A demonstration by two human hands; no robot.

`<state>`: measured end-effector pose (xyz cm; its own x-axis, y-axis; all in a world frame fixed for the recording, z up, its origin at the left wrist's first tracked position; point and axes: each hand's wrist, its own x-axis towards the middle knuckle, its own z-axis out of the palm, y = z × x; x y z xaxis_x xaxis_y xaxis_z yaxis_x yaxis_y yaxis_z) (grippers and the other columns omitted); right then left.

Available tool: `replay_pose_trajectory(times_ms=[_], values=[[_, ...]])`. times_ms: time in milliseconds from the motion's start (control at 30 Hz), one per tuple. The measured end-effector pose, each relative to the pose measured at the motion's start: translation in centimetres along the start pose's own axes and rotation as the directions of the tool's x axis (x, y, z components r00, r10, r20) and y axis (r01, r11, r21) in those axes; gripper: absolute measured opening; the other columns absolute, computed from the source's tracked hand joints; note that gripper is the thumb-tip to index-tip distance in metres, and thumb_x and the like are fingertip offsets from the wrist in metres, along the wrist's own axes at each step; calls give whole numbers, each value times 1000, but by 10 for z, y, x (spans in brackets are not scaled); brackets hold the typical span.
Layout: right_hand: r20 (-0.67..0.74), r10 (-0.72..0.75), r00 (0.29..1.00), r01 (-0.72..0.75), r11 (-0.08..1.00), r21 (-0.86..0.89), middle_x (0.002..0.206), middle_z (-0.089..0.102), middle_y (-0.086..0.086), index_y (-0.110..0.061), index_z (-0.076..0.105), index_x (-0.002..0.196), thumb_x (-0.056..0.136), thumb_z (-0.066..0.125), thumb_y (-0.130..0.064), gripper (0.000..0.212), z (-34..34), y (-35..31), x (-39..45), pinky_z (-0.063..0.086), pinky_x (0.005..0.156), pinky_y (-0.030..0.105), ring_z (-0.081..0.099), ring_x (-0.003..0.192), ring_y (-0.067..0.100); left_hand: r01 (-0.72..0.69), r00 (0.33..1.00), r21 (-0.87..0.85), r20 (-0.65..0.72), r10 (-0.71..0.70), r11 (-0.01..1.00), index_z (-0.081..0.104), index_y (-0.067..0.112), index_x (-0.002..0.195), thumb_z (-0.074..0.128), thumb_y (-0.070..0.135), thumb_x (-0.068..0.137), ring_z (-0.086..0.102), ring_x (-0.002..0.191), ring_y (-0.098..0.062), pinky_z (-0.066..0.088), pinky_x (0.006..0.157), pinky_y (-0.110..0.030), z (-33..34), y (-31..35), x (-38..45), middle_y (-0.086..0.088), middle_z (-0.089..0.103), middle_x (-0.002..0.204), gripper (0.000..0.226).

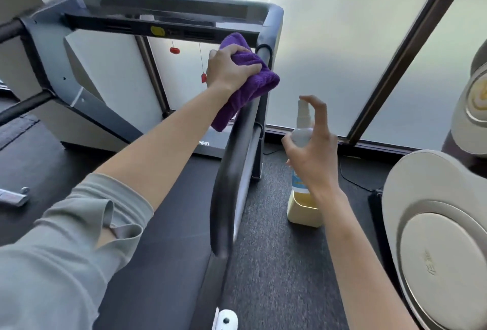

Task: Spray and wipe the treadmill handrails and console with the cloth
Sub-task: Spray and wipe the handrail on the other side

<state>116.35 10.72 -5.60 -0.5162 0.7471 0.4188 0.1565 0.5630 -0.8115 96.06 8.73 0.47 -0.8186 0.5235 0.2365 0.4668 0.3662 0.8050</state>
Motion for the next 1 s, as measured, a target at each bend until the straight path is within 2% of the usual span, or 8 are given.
replay_pose_trajectory(times_ms=[167, 467, 667, 900, 1000], values=[[-69, 77, 995, -77, 997, 3, 61, 54, 19, -33, 40, 130, 81, 58, 3, 63, 27, 8, 27, 56, 52, 49, 55, 51, 34, -45, 993, 154, 114, 27, 987, 63, 34, 118, 76, 46, 74, 50, 118, -27, 40, 99, -32, 45, -10, 45, -5, 43, 129, 47], [-135, 156, 978, -165, 985, -55, 57, 55, 5, -34, 41, 130, 81, 60, -1, 62, 54, 24, 51, 57, 62, 51, 59, 55, 33, -102, 980, 362, 196, 31, 926, 56, 28, 125, 74, 46, 75, 34, 130, -37, 40, 100, -42, 93, 10, 130, -11, 30, 142, 57], [-143, 139, 980, -149, 987, -62, 54, 50, -8, -31, 42, 131, 81, 61, 0, 62, 57, 18, 52, 56, 65, 49, 59, 54, 28, -35, 945, 301, 320, -66, 953, 41, 32, 135, 76, 42, 73, 32, 131, -38, 33, 106, -42, 89, 4, 135, -14, 21, 146, 72], [-119, 83, 989, -86, 996, -15, 54, 50, 12, -30, 42, 130, 81, 61, 3, 62, 45, 2, 35, 55, 54, 47, 54, 47, 31, 129, 918, 39, 373, -134, 991, 42, 38, 131, 76, 38, 72, 46, 119, -34, 36, 108, -36, 63, -20, 94, -9, 29, 135, 67], [-104, 73, 992, -73, 997, 10, 55, 51, 14, -30, 42, 130, 82, 61, 4, 62, 37, -2, 25, 55, 52, 47, 55, 47, 32, 134, 925, 21, 357, -133, 991, 43, 39, 128, 76, 38, 70, 47, 115, -32, 38, 105, -36, 51, -27, 65, -7, 32, 128, 67]])
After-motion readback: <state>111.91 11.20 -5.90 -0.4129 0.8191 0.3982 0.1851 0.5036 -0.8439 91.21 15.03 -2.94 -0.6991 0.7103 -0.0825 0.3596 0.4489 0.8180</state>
